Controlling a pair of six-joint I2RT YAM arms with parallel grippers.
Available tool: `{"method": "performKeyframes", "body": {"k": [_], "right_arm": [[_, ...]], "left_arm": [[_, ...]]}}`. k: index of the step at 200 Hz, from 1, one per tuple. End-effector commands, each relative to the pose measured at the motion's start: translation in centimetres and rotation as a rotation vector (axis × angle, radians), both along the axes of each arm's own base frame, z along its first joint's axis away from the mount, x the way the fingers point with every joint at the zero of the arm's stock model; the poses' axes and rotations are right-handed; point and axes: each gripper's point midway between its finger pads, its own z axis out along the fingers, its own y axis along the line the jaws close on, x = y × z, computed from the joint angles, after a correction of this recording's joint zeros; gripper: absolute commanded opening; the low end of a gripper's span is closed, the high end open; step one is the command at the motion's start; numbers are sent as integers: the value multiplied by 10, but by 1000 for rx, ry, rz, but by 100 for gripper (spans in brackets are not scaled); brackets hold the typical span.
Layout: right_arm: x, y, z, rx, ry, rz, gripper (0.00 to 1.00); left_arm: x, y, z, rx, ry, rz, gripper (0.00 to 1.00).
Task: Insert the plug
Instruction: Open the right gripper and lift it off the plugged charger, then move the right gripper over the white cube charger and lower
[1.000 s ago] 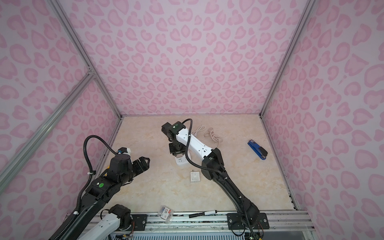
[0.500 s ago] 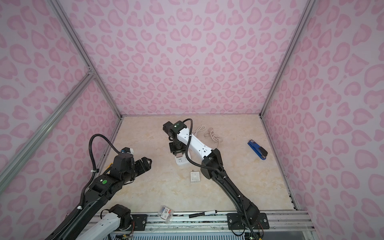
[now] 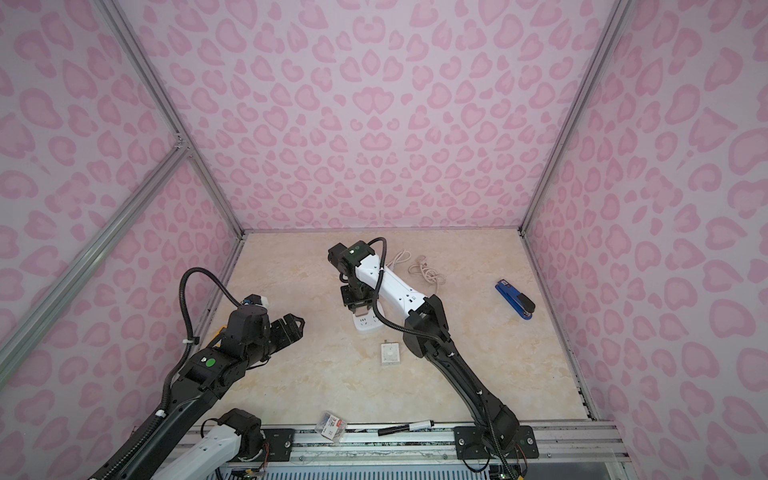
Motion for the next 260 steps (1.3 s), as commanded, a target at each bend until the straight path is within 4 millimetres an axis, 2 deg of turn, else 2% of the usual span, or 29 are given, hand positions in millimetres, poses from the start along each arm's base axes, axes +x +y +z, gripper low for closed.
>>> {"method": "performKeyframes", "body": {"k": [1, 26, 51, 68, 92, 96, 101, 111, 126, 138, 163, 177, 191, 197, 227, 260], "right_arm": [[-1, 6, 10, 35, -17, 18, 44], [-3, 8, 17, 61, -17, 32, 55], [-4, 6, 19, 57, -14, 44, 61], [-4, 4, 29, 53, -46, 66, 65], [-7, 5, 65, 46, -187, 140, 72], [-6, 3, 71, 36, -223, 151, 73], [-7, 1, 77, 24, -264, 167, 73], [-8, -3, 96, 6, -374, 212, 73], [-17, -3, 108, -27, -527, 314, 73], [-23, -12, 118, -51, -614, 291, 71], [-48, -34, 109, 11, -510, 246, 66], [-64, -45, 93, 5, -491, 278, 65], [-76, -56, 83, 0, -484, 273, 71], [-83, -65, 71, -17, -461, 273, 73], [-98, -88, 50, -12, -444, 220, 72], [-98, -97, 38, 7, -438, 155, 73]], "left_arm": [[5, 1, 10, -9, -36, 14, 86], [6, 0, 13, -7, -37, 11, 86], [8, 0, 16, 1, -35, 12, 86], [10, 1, 18, 5, -43, 16, 87], [15, 3, 20, 26, -47, 29, 89], [16, 5, 19, 34, -42, 38, 92], [17, 7, 18, 44, -39, 53, 100], [20, 11, 15, 66, -33, 77, 98], [25, 11, 14, 64, -46, 86, 98], [30, 6, 16, 39, -72, 89, 98], [36, -4, 16, 4, -40, 78, 98], [37, -19, 12, -1, -4, 16, 98], [39, -28, 10, 5, -14, -9, 98], [39, -32, 8, 4, -20, -18, 98], [38, -41, 9, -11, -30, -30, 97], [31, -41, 14, 12, -39, -38, 98]]}}
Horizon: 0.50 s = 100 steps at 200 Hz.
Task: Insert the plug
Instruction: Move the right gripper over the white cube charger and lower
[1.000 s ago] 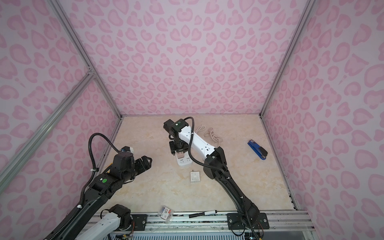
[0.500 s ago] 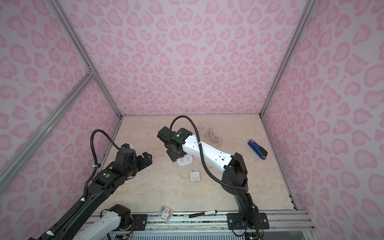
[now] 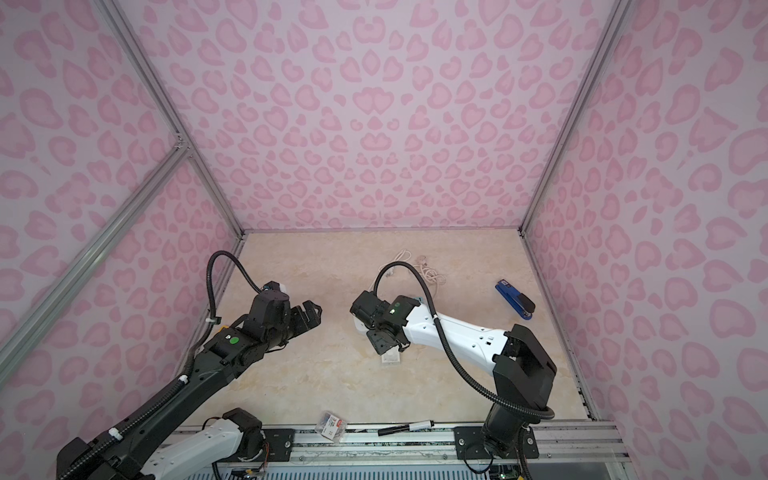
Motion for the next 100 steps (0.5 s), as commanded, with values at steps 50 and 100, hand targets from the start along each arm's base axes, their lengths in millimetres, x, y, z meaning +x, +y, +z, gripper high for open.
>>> {"method": "performKeyframes", "body": {"k": [50, 100], "right_arm": [[9, -2, -17, 41, 27, -109, 84], [-3, 4, -43, 66, 112, -121, 81]], "left_arm": [[-1, -2, 2, -5, -32, 1, 98], [1, -6, 3, 4, -20, -17, 98]]}}
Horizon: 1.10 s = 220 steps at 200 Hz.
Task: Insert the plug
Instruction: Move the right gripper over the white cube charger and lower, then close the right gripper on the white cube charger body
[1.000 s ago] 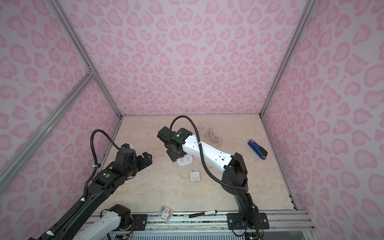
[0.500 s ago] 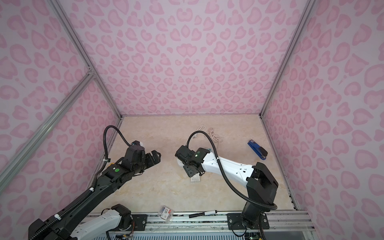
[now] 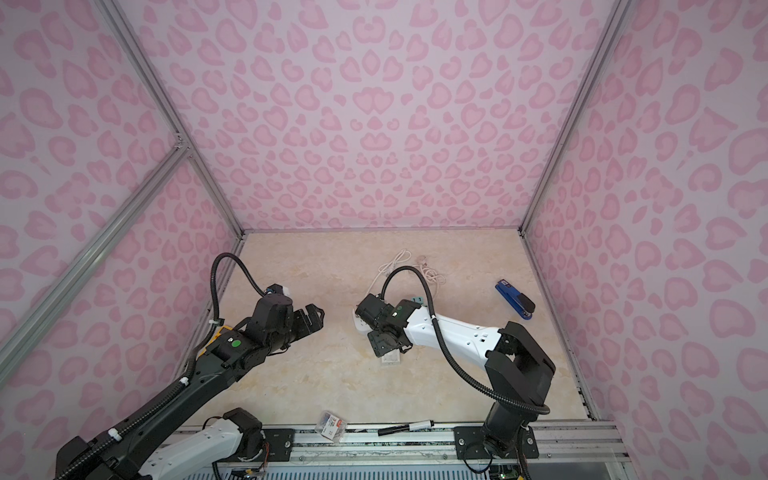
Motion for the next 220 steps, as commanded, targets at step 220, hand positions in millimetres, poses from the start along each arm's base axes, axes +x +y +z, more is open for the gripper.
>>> {"method": "performKeyframes", "body": {"k": [220], "right_arm": [[-25, 4, -71, -50, 179, -6, 69]], "left_arm": [[9, -11, -1, -14, -6, -19, 100]]}}
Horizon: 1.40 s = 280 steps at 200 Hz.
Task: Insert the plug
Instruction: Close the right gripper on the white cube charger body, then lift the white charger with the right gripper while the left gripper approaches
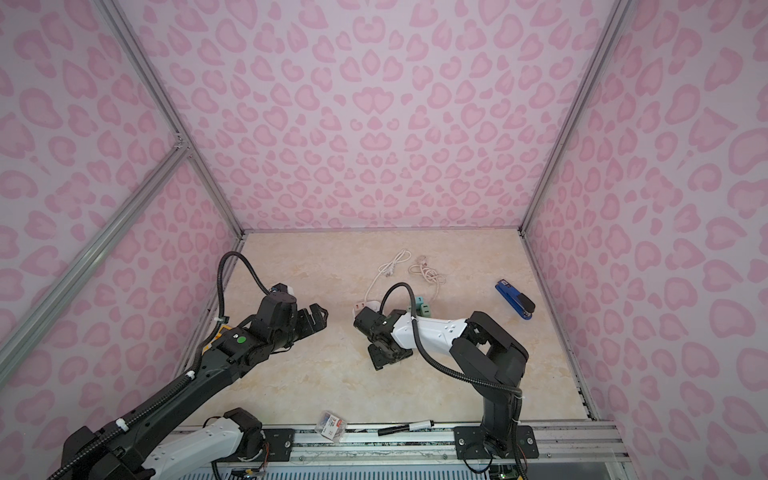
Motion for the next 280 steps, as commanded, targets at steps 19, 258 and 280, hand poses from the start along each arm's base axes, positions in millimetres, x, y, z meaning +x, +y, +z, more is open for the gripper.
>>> {"method": "performKeyframes", "body": {"k": [19, 258, 280], "right_arm": [[-3, -4, -5, -25, 15, 10, 69], [-22, 42, 53, 244, -398, 552, 0], [-26, 43, 87, 344, -502, 586, 0]], "left_arm": [[6, -3, 6, -12, -24, 0, 100], [-2, 1, 1, -2, -31, -8, 100], [-5, -1, -1, -11, -26, -21, 99]]}}
